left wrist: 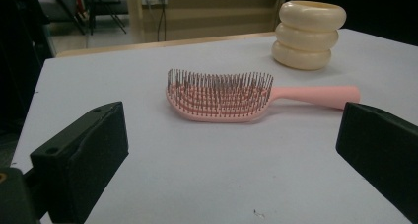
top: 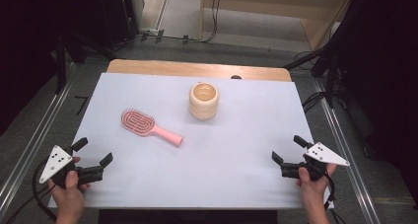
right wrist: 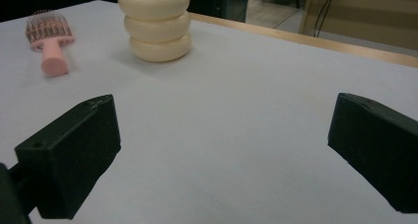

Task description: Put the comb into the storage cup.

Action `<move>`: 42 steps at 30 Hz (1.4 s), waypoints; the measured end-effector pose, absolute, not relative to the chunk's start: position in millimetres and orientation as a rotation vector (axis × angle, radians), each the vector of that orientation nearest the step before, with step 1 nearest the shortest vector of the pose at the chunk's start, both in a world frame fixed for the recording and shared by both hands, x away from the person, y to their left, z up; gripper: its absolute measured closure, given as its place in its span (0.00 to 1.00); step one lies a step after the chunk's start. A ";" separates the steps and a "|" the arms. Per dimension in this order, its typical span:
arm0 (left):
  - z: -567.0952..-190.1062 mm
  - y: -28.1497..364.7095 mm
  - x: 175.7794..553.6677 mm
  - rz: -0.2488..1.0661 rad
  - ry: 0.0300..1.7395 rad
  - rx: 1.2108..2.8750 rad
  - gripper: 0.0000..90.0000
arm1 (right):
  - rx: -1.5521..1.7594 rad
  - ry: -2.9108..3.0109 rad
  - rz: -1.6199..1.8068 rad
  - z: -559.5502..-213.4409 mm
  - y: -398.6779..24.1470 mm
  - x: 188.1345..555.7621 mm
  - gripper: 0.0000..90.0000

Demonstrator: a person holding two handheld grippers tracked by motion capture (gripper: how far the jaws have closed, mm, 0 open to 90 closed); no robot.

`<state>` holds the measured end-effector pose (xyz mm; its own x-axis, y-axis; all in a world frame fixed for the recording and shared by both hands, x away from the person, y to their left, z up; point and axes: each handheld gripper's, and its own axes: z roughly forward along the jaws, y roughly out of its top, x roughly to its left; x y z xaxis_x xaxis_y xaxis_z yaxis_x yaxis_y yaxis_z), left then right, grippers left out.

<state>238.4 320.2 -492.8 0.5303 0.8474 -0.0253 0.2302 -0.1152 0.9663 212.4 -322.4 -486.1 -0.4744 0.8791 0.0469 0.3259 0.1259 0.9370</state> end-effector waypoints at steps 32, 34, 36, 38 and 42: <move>-493.3 321.8 238.9 0.657 0.927 1.628 0.00 | 1.001 2.024 1.401 -442.0 -245.7 268.6 0.00; -493.3 322.0 238.9 0.656 0.926 1.628 0.00 | 0.995 2.026 1.402 -440.8 -243.2 270.4 0.00; -493.3 321.7 238.9 0.657 0.925 1.629 0.00 | 0.990 2.034 1.411 -438.4 -238.4 273.9 0.00; -493.2 321.5 238.8 0.656 0.924 1.635 0.00 | 0.969 2.042 1.414 -435.1 -231.8 279.2 0.00; -493.2 323.0 238.8 0.648 0.926 1.621 0.00 | 0.961 2.043 1.417 -431.8 -223.8 284.4 0.00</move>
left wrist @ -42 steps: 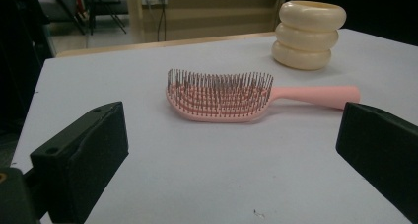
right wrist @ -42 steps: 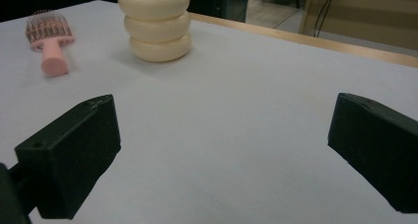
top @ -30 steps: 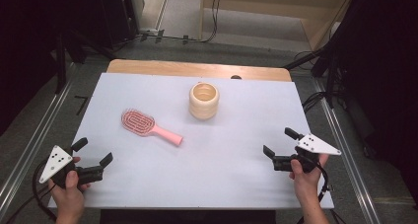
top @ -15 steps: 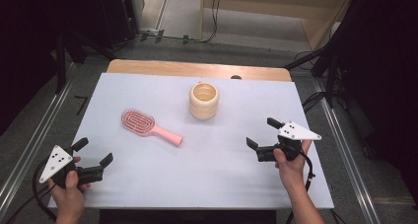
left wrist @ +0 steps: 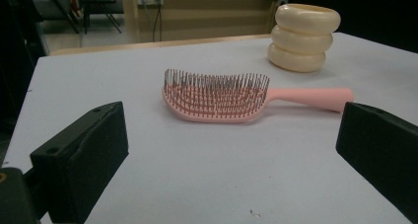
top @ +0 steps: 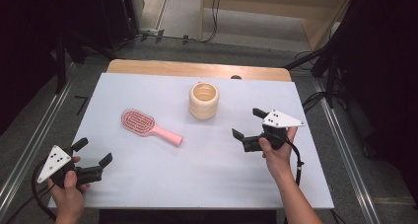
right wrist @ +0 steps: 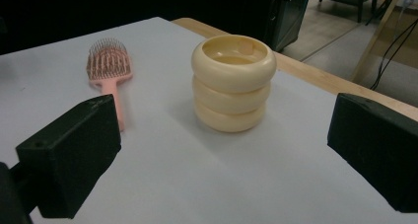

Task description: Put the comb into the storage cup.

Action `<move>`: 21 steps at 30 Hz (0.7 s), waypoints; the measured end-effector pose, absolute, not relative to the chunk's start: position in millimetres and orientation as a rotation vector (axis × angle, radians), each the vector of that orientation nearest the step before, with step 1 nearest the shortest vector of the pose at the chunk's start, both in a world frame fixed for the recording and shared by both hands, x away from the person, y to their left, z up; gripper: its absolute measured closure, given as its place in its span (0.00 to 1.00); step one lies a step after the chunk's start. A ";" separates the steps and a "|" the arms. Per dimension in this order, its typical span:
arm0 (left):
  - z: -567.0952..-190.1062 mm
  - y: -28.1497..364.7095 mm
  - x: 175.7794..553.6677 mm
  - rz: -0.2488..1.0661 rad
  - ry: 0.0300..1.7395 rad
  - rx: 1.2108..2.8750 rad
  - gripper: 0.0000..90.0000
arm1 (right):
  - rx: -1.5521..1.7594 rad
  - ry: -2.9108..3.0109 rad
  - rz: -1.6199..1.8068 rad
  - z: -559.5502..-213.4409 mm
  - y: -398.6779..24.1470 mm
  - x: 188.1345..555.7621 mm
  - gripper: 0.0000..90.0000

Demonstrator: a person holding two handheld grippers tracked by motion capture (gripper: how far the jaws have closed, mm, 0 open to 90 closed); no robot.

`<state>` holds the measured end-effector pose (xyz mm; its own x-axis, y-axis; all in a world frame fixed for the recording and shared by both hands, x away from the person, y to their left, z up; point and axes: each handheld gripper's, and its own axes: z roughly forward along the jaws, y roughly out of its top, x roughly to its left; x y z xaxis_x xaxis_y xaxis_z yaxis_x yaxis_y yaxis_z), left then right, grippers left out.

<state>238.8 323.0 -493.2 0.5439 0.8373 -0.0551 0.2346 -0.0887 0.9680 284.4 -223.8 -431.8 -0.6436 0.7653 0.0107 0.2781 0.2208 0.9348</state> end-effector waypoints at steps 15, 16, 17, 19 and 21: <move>-493.3 320.3 238.4 0.665 0.915 1.641 0.00 | 0.908 2.109 1.409 -425.5 -192.4 304.0 0.00; -493.3 320.3 238.4 0.665 0.915 1.642 0.00 | 0.910 2.109 1.407 -425.1 -190.5 304.7 0.00; -493.3 320.3 238.4 0.665 0.915 1.642 0.00 | 0.910 2.109 1.407 -425.1 -190.5 304.7 0.00; -493.1 320.3 238.2 0.668 0.916 1.647 0.00 | 0.904 2.120 1.404 -424.0 -185.6 307.6 0.00; -493.1 320.1 238.3 0.669 0.915 1.649 0.00 | 0.904 2.128 1.398 -423.5 -181.4 309.4 0.00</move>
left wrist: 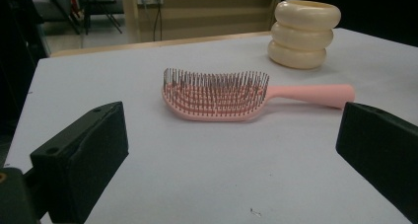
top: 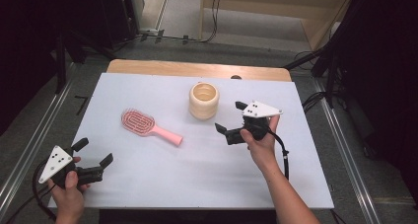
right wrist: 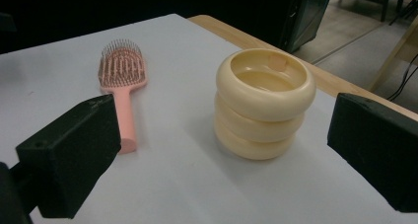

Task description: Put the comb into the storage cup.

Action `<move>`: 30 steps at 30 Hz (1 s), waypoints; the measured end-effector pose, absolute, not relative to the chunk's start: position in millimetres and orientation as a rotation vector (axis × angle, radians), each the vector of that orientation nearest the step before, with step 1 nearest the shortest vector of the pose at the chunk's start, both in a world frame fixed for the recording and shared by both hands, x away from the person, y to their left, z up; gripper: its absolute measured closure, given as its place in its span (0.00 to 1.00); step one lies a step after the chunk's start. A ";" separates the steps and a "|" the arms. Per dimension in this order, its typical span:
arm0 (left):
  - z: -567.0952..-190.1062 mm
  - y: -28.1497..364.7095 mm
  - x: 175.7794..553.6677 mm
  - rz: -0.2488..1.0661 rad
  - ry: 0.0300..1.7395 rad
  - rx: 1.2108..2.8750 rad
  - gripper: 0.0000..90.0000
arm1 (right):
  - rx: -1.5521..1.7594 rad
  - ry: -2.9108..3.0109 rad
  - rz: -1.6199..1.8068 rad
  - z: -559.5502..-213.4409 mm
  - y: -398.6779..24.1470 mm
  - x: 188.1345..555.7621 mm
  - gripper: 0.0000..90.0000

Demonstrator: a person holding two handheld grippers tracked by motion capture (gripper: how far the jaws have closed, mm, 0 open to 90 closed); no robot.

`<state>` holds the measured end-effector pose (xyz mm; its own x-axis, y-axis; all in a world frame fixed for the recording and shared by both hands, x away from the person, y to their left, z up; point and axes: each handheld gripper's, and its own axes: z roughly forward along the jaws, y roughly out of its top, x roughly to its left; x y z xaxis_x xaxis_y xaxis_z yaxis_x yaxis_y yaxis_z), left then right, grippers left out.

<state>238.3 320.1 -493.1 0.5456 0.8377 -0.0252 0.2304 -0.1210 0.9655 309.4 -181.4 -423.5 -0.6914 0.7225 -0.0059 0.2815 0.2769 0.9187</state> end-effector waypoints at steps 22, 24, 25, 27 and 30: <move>-493.3 319.1 238.2 0.670 0.909 1.657 0.00 | 0.819 2.271 1.356 -419.8 -130.0 333.9 0.00; -493.4 319.1 238.2 0.671 0.909 1.656 0.00 | 0.817 2.283 1.352 -419.3 -126.4 336.5 0.00; -493.3 319.1 238.2 0.671 0.909 1.657 0.00 | 0.819 2.286 1.353 -419.2 -124.5 338.1 0.00; -493.4 319.1 238.2 0.671 0.909 1.656 0.00 | 0.824 2.295 1.355 -418.7 -121.6 341.1 0.00; -493.4 319.1 238.2 0.671 0.909 1.656 0.00 | 0.818 2.307 1.353 -417.7 -116.9 345.3 0.00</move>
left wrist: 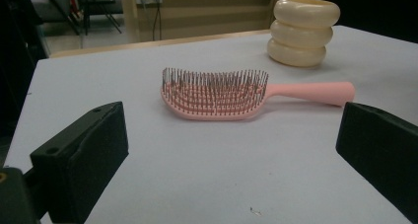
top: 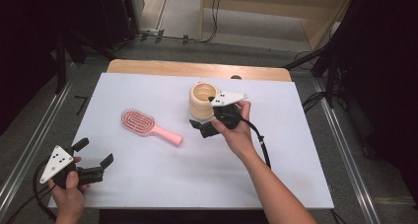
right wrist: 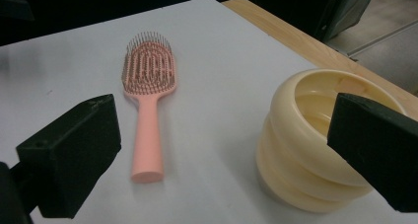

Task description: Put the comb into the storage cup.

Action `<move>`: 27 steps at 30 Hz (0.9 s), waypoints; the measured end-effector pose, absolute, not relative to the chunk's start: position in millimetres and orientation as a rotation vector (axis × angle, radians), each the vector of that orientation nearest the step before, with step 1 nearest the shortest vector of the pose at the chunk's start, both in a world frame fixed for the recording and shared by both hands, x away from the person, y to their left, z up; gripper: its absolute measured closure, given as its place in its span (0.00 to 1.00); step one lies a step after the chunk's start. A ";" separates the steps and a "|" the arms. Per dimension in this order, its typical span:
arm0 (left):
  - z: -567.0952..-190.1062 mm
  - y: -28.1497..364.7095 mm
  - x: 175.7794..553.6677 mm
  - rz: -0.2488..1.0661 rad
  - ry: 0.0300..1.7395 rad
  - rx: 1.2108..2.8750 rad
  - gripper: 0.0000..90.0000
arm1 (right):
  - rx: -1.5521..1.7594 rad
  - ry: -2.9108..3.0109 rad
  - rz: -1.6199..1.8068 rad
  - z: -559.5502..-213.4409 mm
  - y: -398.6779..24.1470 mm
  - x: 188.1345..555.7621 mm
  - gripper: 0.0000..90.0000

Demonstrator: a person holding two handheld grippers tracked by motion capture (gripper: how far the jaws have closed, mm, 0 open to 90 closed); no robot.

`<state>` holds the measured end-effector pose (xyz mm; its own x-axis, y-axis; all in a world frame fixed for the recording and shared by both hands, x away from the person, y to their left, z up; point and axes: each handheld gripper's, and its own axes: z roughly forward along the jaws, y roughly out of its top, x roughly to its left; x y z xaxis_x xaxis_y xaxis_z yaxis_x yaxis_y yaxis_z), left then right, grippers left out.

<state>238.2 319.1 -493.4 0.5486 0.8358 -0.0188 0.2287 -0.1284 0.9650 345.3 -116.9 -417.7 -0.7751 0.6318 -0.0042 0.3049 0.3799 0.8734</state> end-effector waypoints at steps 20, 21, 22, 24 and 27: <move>-493.4 318.2 238.0 0.674 0.899 1.666 0.00 | 0.768 2.392 1.282 -422.9 -65.0 359.9 0.15; -493.4 318.1 238.0 0.673 0.899 1.666 0.00 | 0.767 2.401 1.276 -423.7 -62.5 360.6 0.14; -493.3 318.1 238.0 0.674 0.898 1.667 0.00 | 0.768 2.407 1.282 -424.5 -59.9 361.1 0.14; -493.3 318.1 238.0 0.674 0.898 1.667 0.00 | 0.752 2.430 1.270 -426.2 -54.7 362.6 0.14; -493.3 318.0 237.9 0.673 0.896 1.668 0.00 | 0.749 2.450 1.249 -428.7 -46.5 363.7 0.14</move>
